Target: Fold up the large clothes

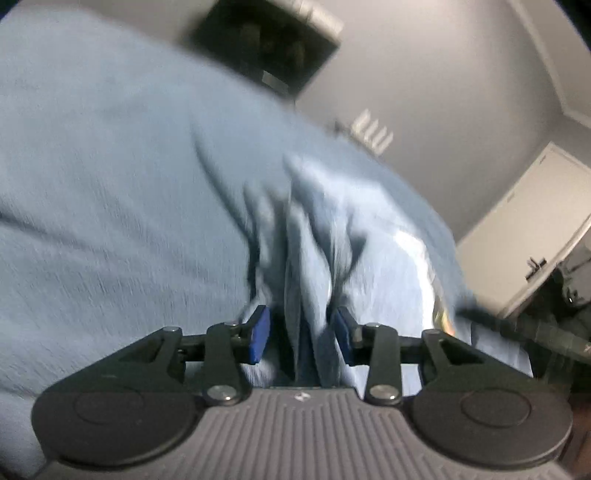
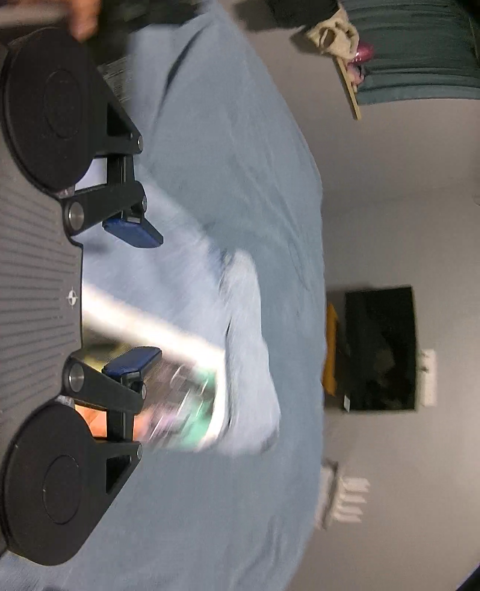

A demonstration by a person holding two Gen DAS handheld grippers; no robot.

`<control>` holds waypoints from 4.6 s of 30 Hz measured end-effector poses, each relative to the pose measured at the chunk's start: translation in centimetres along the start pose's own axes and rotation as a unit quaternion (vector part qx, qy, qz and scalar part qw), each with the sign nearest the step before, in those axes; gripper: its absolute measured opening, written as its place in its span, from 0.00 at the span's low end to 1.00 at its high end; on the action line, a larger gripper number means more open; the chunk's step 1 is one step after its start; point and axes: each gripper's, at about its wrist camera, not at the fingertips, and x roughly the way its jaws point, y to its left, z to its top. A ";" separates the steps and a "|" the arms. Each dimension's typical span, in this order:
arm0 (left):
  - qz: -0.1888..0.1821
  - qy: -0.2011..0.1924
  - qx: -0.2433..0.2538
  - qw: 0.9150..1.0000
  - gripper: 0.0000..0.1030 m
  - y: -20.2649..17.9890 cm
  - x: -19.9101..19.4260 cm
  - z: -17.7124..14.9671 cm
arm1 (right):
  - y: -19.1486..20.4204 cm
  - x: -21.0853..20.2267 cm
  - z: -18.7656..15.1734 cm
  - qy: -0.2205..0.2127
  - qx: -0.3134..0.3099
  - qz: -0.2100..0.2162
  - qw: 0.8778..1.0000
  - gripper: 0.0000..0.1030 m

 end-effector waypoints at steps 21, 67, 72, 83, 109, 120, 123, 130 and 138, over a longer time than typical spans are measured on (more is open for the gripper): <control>0.010 0.007 0.167 0.986 0.34 -4.7 4.5 -4.5 | -4.5 -2.1 -8.7 -0.038 0.064 0.005 0.997 0.61; 0.013 0.016 0.127 0.992 0.32 -2.5 3.1 -3.7 | -3.7 -2.3 -12.5 -0.030 -0.008 -0.104 0.994 0.55; 0.014 0.016 0.130 0.991 0.32 -2.7 3.0 -3.8 | -2.0 -2.4 -9.4 -0.090 -0.038 -0.067 0.993 0.55; 0.007 0.019 0.120 0.993 0.32 -2.3 3.1 -3.6 | 0.2 11.6 -0.7 -0.041 -0.069 -0.061 0.995 0.44; 0.060 0.010 0.142 0.988 0.99 -4.8 -7.6 -6.8 | -2.3 -6.0 -12.6 -0.003 0.015 -0.023 1.000 1.00; 0.144 0.026 0.185 0.972 0.99 -4.7 -9.0 -10.9 | -2.0 -3.5 -16.3 -0.007 0.044 -0.063 0.997 1.00; 0.158 0.037 0.237 0.958 0.99 -4.6 -6.5 -11.9 | -2.4 -1.7 -17.0 0.010 0.040 -0.076 0.996 1.00; 0.166 0.091 0.280 0.941 1.00 -4.2 -4.2 -13.6 | -2.2 -0.3 -18.7 0.056 0.019 -0.083 0.995 1.00; 0.164 0.087 0.287 0.940 1.00 -4.4 -3.5 -13.6 | -2.4 0.2 -19.0 0.051 0.024 -0.080 0.995 1.00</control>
